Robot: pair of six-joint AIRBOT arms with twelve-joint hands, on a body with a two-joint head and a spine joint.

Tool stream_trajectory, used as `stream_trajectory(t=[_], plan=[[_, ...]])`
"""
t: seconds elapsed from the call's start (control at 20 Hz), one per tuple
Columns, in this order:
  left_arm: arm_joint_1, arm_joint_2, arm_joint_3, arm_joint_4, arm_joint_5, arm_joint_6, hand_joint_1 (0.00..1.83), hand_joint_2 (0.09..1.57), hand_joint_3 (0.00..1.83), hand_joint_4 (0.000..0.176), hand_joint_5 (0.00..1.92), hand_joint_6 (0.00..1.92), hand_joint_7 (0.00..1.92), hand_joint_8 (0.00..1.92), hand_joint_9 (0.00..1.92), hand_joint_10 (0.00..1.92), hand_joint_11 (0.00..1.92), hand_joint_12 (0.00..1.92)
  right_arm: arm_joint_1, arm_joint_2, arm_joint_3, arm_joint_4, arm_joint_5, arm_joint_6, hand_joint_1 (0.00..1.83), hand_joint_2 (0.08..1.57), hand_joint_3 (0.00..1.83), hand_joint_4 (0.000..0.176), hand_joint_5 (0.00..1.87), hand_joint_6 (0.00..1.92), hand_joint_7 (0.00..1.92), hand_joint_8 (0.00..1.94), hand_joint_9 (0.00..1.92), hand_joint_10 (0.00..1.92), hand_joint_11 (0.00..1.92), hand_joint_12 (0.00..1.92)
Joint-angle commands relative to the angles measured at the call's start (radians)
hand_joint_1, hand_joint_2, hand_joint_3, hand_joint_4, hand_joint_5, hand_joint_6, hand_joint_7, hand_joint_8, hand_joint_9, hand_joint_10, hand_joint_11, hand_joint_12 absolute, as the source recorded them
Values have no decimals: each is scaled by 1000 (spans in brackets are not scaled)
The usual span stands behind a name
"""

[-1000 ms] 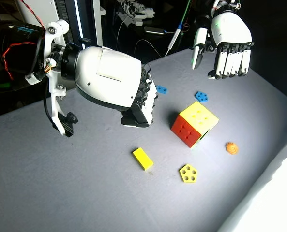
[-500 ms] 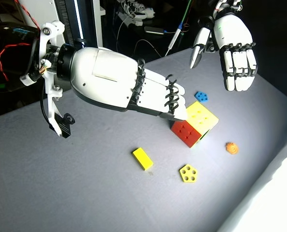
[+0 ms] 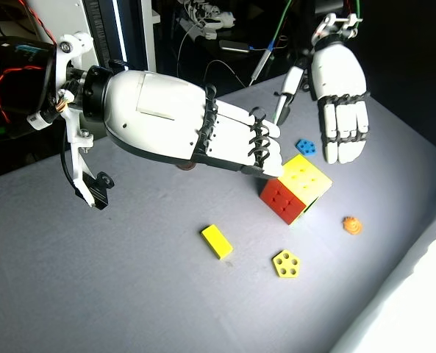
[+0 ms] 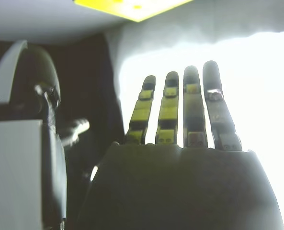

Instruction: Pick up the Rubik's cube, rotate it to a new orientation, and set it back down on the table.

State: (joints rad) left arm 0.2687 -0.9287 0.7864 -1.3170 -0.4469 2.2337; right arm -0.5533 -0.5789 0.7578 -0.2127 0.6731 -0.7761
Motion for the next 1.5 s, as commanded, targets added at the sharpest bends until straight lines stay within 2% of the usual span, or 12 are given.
stream_trajectory(t=[0.0,0.15,0.25,0.35,0.55,0.6,0.75,0.9,1.0,1.05,1.15,1.45], plan=[[-4,-2,4,7,-69,24,1025,975,0,31,0,0,38,8,69,2,0,485,9,7,-1,22,116,0,239,1162,0,0,27,6,118,2,66,6,0,136],[-2,-37,14,-65,-105,78,1053,1072,13,36,0,0,0,0,3,0,0,291,8,7,-1,22,121,0,199,1174,0,0,20,8,99,5,57,3,0,53],[-1,-60,25,-115,-133,114,1147,1016,0,35,0,0,0,0,20,6,0,320,8,7,-1,22,126,0,205,1178,1,0,16,5,100,4,60,4,0,1],[-2,-81,37,-148,-155,145,1096,1052,6,25,0,0,0,0,0,0,0,211,5,7,-1,22,126,0,206,1173,0,0,21,8,89,4,80,12,25,12],[-4,-128,76,-225,-182,185,1137,1041,0,16,0,0,0,0,1,0,0,285,-6,6,-1,21,127,0,179,1185,4,0,33,12,85,2,64,4,12,11],[-5,-136,82,-234,-189,188,1011,1087,13,17,0,0,0,0,4,1,0,279,-6,6,-1,21,128,0,226,1176,0,0,57,18,141,17,109,19,2,5],[-10,-172,108,-261,-210,199,1103,1057,0,11,0,0,0,0,20,5,0,251,-7,6,-1,21,130,0,221,1174,0,0,76,21,144,11,87,7,0,0],[-11,-197,124,-276,-223,201,1029,1049,0,20,0,0,0,0,0,0,0,221,-11,6,-1,21,130,0,242,1160,3,0,138,12,196,13,184,9,0,200],[-10,-212,137,-286,-226,206,1131,1037,0,7,0,0,0,0,5,2,0,278,-15,5,-1,20,130,0,227,1179,5,0,146,9,204,5,187,5,0,304],[-10,-217,144,-289,-226,208,1044,1083,8,3,0,0,0,0,6,2,0,345,-15,5,-1,19,130,0,216,1183,6,0,115,1,175,0,145,0,0,324],[-10,-229,161,-304,-226,222,988,1084,5,20,0,0,15,3,38,9,0,406,-16,4,-1,16,130,0,156,1202,9,0,28,1,110,0,77,1,0,91],[-10,-266,216,-314,-226,230,942,1093,8,19,0,0,14,0,90,2,0,595,-18,4,-2,14,130,0,132,1217,3,0,25,11,70,6,54,5,7,4]])
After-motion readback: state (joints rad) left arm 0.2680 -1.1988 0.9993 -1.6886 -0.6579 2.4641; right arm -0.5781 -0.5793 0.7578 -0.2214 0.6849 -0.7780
